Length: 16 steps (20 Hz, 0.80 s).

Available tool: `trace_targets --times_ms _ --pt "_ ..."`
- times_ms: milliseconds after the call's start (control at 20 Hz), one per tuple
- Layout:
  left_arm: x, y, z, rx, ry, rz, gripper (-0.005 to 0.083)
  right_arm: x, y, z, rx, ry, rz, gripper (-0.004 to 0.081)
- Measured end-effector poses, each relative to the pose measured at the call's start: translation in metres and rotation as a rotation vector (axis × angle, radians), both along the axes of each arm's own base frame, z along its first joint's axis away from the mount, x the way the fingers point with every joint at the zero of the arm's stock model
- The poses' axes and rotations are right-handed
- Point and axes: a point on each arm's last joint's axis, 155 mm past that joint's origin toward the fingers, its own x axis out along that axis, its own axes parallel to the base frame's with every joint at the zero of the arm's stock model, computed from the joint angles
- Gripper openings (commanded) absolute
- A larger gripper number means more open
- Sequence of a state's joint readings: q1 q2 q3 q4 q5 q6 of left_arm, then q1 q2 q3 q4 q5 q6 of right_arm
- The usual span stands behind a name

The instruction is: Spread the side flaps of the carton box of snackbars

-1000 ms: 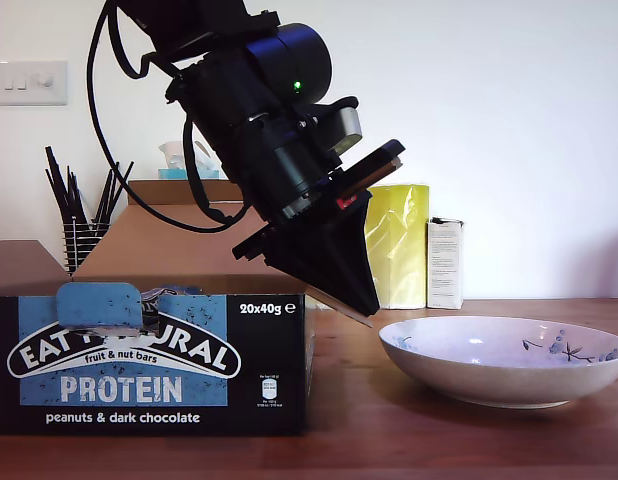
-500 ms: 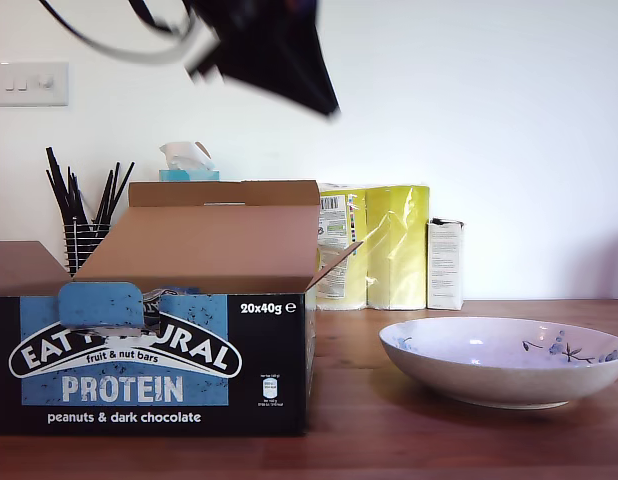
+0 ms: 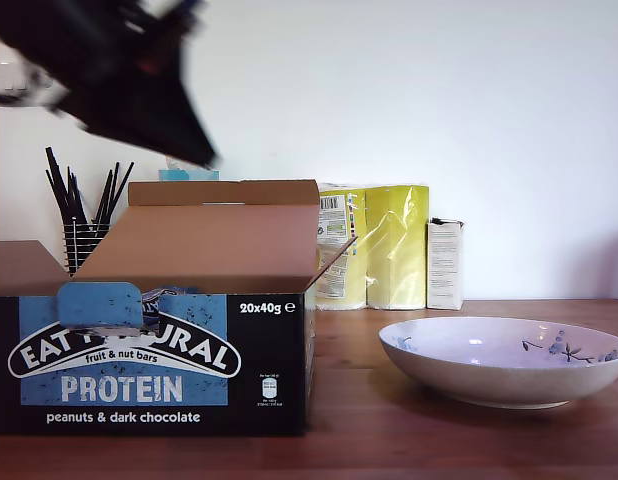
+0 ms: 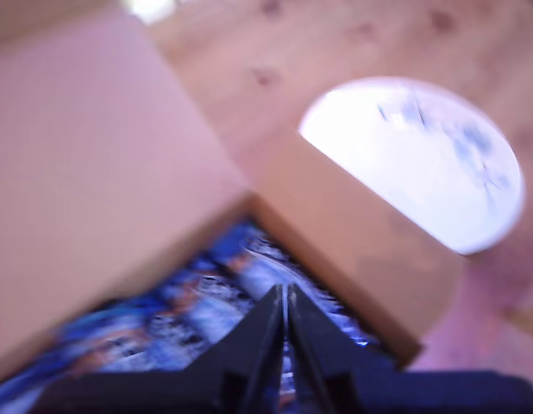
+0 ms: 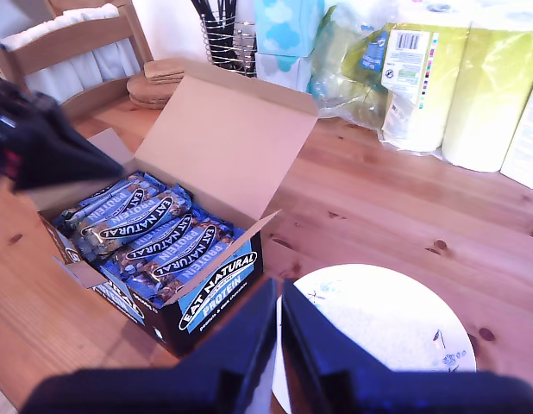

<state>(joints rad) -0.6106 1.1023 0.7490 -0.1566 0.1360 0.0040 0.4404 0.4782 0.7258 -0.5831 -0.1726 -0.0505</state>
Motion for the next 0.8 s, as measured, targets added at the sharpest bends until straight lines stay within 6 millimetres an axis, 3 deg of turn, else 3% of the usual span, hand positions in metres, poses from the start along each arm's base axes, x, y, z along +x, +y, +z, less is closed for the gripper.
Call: trace_targets --times_ms 100,200,400,600,800 --pt "-0.016 0.014 0.030 -0.070 -0.099 0.006 -0.0019 -0.004 -0.002 0.005 0.008 -0.020 -0.002 -0.0013" --pt "-0.035 0.023 0.044 -0.116 -0.161 -0.005 -0.0019 -0.009 -0.007 0.006 0.008 -0.033 -0.014 -0.0013" --pt "-0.060 0.046 0.026 -0.107 -0.125 0.029 -0.0019 -0.026 -0.017 -0.002 -0.008 -0.014 -0.021 -0.0013" --pt "-0.079 0.061 0.033 -0.114 -0.137 0.034 -0.0019 -0.047 -0.027 -0.012 -0.014 0.013 -0.024 -0.0013" --pt "-0.086 0.066 0.034 -0.115 -0.139 0.034 -0.0019 -0.048 -0.028 -0.027 -0.027 0.086 -0.032 -0.0013"
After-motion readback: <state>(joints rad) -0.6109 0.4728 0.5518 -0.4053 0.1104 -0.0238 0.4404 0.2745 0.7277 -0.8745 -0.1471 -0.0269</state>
